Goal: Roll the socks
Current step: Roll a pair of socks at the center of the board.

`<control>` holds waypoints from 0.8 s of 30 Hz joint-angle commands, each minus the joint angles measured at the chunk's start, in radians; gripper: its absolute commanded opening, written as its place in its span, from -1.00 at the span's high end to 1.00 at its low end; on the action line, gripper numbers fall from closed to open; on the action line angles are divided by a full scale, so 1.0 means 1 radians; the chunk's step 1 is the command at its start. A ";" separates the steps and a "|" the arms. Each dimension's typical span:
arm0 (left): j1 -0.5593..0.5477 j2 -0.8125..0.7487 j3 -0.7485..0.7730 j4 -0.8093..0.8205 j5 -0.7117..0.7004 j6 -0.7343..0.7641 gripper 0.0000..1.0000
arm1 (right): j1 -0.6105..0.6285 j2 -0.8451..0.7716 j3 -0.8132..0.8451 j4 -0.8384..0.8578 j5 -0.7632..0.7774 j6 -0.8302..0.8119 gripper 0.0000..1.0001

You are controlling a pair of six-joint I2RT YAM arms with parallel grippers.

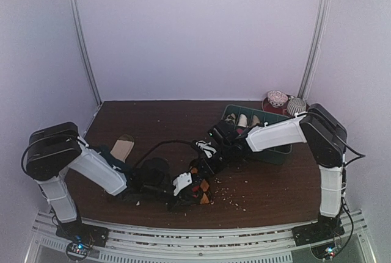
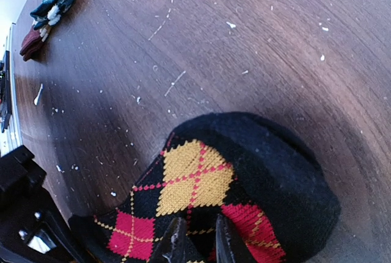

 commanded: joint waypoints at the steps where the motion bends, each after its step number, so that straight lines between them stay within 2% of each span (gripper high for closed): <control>1: -0.009 0.074 0.037 -0.074 0.046 -0.034 1.00 | -0.015 0.068 -0.020 -0.070 0.074 -0.025 0.59; 7: 0.014 0.149 0.048 -0.133 0.085 -0.241 1.00 | -0.015 0.062 -0.055 -0.052 0.034 -0.028 0.59; 11: 0.069 0.164 -0.012 -0.120 0.126 -0.420 1.00 | -0.017 0.001 -0.098 0.014 0.015 -0.033 0.53; 15: 0.110 0.210 -0.045 -0.134 0.168 -0.492 1.00 | -0.020 -0.102 -0.153 0.120 0.006 -0.060 0.46; 24: 0.133 0.335 -0.008 -0.174 0.228 -0.522 1.00 | -0.012 -0.434 -0.466 0.477 -0.061 -0.240 -0.03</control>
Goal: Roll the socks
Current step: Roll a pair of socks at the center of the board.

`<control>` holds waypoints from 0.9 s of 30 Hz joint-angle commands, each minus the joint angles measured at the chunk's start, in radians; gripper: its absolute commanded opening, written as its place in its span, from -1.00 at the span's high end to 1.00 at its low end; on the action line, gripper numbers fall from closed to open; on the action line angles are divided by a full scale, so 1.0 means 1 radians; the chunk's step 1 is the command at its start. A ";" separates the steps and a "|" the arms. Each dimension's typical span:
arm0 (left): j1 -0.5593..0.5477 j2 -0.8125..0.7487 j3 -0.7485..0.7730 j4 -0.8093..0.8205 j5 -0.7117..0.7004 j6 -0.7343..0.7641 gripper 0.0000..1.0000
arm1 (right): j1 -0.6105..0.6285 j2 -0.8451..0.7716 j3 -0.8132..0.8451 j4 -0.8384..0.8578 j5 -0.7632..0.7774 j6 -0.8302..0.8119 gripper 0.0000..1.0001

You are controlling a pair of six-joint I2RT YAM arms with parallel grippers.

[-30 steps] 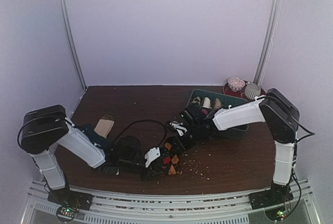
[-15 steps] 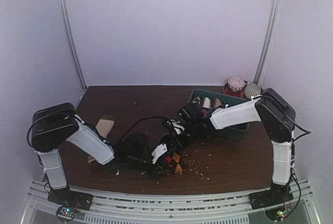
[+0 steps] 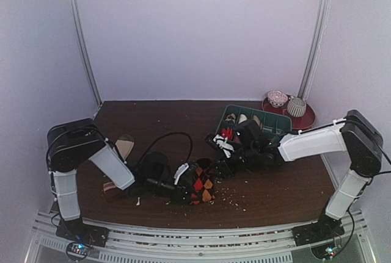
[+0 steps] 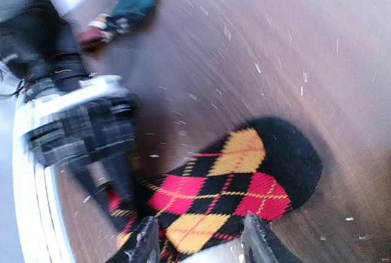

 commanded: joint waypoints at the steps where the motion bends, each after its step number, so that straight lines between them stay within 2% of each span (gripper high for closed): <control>1: 0.006 0.138 -0.043 -0.348 -0.051 -0.040 1.00 | 0.010 -0.127 -0.129 0.182 -0.049 -0.121 -0.06; 4: 0.011 0.150 -0.029 -0.374 -0.034 -0.029 1.00 | 0.048 -0.176 -0.192 0.189 -0.042 -0.181 -0.16; 7: 0.015 0.163 -0.016 -0.402 -0.022 -0.018 1.00 | 0.121 -0.202 -0.237 0.194 0.029 -0.265 -0.24; 9: 0.018 0.166 -0.010 -0.413 -0.015 -0.010 1.00 | 0.170 -0.187 -0.242 0.185 0.091 -0.307 -0.27; 12: 0.019 0.165 0.008 -0.458 -0.020 0.014 1.00 | 0.207 -0.147 -0.235 0.179 0.154 -0.338 -0.49; 14: 0.020 0.164 0.020 -0.481 -0.025 0.026 1.00 | 0.219 -0.122 -0.228 0.184 0.181 -0.353 -0.54; 22: 0.022 0.161 0.023 -0.490 -0.029 0.036 1.00 | 0.224 -0.060 -0.222 0.179 0.252 -0.394 -0.55; 25: 0.022 0.162 0.023 -0.488 -0.029 0.038 1.00 | 0.225 -0.027 -0.214 0.189 0.242 -0.388 -0.47; 27: 0.022 0.166 0.027 -0.492 -0.029 0.041 1.00 | 0.224 -0.013 -0.211 0.211 0.220 -0.375 -0.32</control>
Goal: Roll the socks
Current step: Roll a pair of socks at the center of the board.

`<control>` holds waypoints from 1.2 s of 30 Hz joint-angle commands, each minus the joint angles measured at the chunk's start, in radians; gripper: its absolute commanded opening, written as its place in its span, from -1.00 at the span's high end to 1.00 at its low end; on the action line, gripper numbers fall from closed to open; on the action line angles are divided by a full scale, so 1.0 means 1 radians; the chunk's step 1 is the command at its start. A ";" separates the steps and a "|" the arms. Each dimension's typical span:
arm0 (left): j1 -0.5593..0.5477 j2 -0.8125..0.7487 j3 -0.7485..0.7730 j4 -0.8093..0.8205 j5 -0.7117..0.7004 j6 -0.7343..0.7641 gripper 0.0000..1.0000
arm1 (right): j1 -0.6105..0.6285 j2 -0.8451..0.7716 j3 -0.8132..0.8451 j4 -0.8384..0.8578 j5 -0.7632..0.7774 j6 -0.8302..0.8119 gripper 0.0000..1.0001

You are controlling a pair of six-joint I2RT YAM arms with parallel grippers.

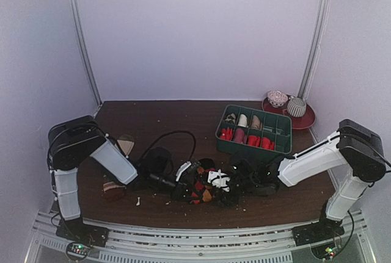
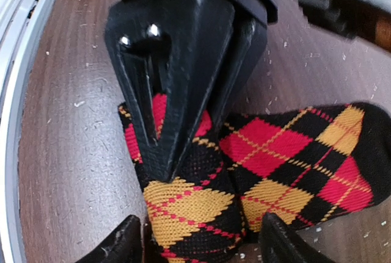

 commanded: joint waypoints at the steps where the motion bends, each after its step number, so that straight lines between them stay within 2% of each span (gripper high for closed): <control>1: -0.012 0.143 -0.053 -0.360 -0.145 0.036 1.00 | 0.004 0.040 0.027 0.032 -0.001 0.008 -0.24; 7: -0.007 0.149 -0.051 -0.363 -0.141 0.044 1.00 | 0.005 0.060 0.048 0.029 -0.026 0.043 0.07; 15: -0.002 0.158 -0.043 -0.363 -0.141 0.051 1.00 | 0.007 0.043 0.044 0.044 -0.070 0.074 0.07; 22: -0.002 0.162 -0.040 -0.365 -0.139 0.057 1.00 | 0.015 0.029 0.059 0.022 -0.032 0.082 -0.13; 28: 0.000 0.164 -0.040 -0.366 -0.141 0.061 1.00 | 0.017 -0.006 0.068 0.018 -0.038 0.069 -0.20; 36: 0.000 0.157 -0.046 -0.355 -0.141 0.059 1.00 | 0.016 0.114 0.084 -0.015 -0.083 0.096 0.03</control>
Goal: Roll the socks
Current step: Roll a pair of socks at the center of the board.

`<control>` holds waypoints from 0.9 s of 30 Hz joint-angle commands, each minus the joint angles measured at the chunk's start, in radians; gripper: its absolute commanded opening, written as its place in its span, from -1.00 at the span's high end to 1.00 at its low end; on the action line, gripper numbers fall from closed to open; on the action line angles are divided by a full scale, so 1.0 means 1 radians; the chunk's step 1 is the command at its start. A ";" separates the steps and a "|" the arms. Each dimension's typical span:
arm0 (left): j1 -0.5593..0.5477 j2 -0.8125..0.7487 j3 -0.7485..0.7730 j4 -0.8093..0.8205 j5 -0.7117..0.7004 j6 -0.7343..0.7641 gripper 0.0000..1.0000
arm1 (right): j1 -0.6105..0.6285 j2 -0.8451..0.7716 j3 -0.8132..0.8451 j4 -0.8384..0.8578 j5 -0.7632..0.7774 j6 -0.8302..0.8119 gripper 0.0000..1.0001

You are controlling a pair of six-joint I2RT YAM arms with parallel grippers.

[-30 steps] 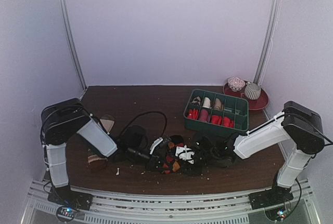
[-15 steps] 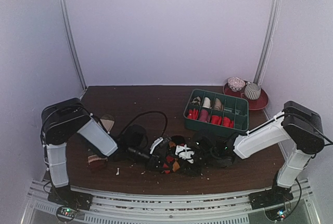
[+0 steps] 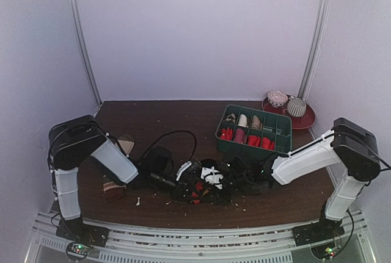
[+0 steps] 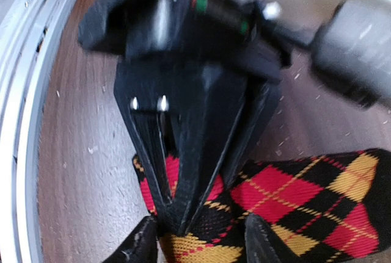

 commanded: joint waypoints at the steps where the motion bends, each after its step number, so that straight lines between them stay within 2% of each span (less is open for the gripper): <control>1: -0.008 0.149 -0.061 -0.332 -0.165 0.041 1.00 | 0.006 0.061 0.007 -0.035 -0.039 0.026 0.06; 8: -0.006 0.152 -0.047 -0.352 -0.174 0.057 1.00 | 0.001 0.031 -0.007 -0.091 -0.028 0.017 0.06; 10: -0.006 0.154 -0.044 -0.352 -0.175 0.057 1.00 | -0.007 0.022 -0.010 -0.093 -0.045 0.014 0.20; 13: -0.003 0.153 -0.045 -0.352 -0.182 0.056 1.00 | -0.026 0.034 -0.002 -0.117 -0.088 0.019 0.57; 15: -0.001 0.150 -0.048 -0.345 -0.191 0.054 1.00 | -0.035 0.045 -0.004 -0.129 -0.105 0.027 0.69; 19: 0.006 0.105 -0.060 -0.293 -0.219 0.050 1.00 | -0.060 0.069 -0.017 -0.128 -0.168 0.049 0.76; 22: 0.008 0.027 -0.059 -0.233 -0.253 0.073 0.61 | -0.086 0.112 -0.016 -0.127 -0.231 0.079 0.77; 27: 0.006 -0.170 -0.067 -0.071 -0.333 0.190 0.16 | -0.124 0.199 -0.007 -0.152 -0.373 0.121 0.80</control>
